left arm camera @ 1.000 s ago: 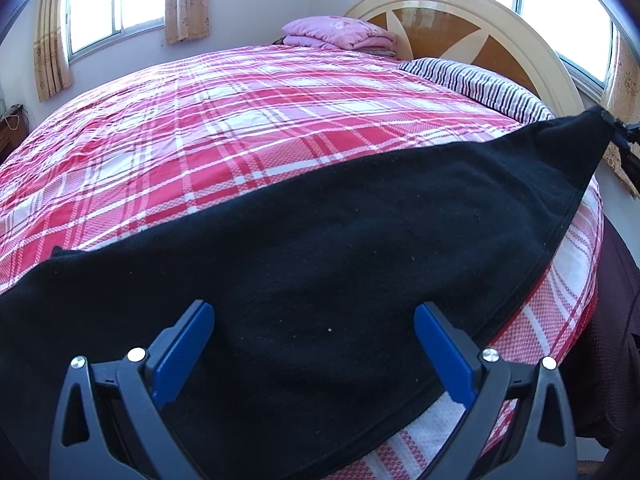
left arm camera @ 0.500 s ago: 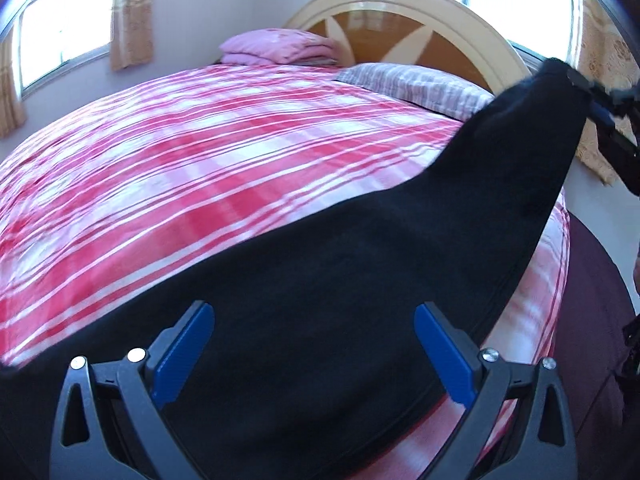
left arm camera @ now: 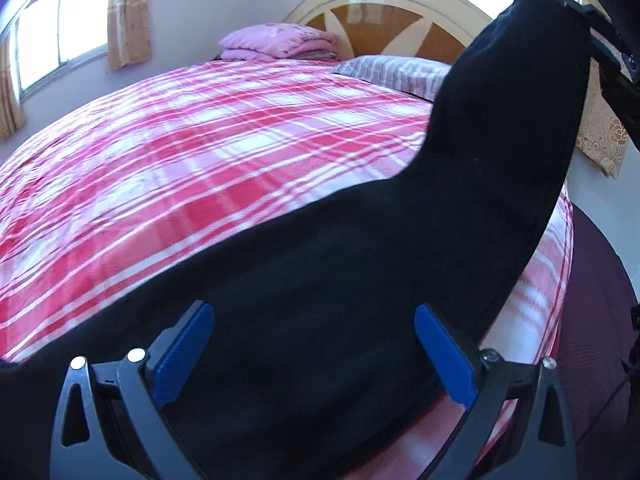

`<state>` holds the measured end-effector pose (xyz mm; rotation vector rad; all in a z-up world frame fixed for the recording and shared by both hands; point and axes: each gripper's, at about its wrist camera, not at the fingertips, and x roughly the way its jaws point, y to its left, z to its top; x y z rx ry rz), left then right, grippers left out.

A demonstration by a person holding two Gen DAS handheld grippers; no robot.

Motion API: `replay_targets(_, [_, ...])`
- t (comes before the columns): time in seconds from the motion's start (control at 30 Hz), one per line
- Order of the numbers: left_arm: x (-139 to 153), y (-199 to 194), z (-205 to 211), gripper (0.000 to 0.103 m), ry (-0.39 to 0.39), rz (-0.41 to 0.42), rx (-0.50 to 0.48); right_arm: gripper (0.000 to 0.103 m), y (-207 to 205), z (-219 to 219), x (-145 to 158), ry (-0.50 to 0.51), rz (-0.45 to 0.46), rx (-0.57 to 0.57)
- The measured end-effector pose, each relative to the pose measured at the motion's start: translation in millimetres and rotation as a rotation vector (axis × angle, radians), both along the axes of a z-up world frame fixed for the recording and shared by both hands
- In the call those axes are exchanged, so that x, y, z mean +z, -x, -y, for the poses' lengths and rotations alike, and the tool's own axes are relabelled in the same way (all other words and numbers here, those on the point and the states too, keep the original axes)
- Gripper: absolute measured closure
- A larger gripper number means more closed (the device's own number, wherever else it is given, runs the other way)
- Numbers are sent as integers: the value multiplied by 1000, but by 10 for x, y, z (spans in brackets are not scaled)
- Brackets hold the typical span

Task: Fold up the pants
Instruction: 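Lift the held end with the right gripper and fold it toward the left gripper, then lay the folded end onto the strip and open the right gripper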

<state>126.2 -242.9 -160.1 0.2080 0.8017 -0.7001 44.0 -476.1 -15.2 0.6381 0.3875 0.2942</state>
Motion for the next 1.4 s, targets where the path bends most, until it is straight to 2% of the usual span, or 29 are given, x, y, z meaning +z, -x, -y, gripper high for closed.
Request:
replay_targets(0.1, [-33,-53,-306,0,-7,-23,49,91,-89,-236,-12,18,-9,59])
replay_targets(0.23, [-67,-134,-689,0,42,-68,124,91,-200,-485,-65,39,-32,119])
replay_targets(0.37, [-48,-138,-923,0,71,-75,169,91,-350,-759,-157,57,-63,179])
replay_targets(0.63, [-66,-161,-1311,0,112,-92,237,91,-632,-1391,-550,109,-147,305])
replay_targets(0.8, [-91,-170,-1436,0,143,-115,254,91,-748,-1746,-872,197,-217,377])
replay_targets(1.07, [-102,-175,-1505,0,174,-137,257,91,-800,-1979,-1299,294,-317,431])
replay_targets(1.4, [-83,-185,-1429,2,198,-146,216,91,-694,-2242,-1513,484,-347,456])
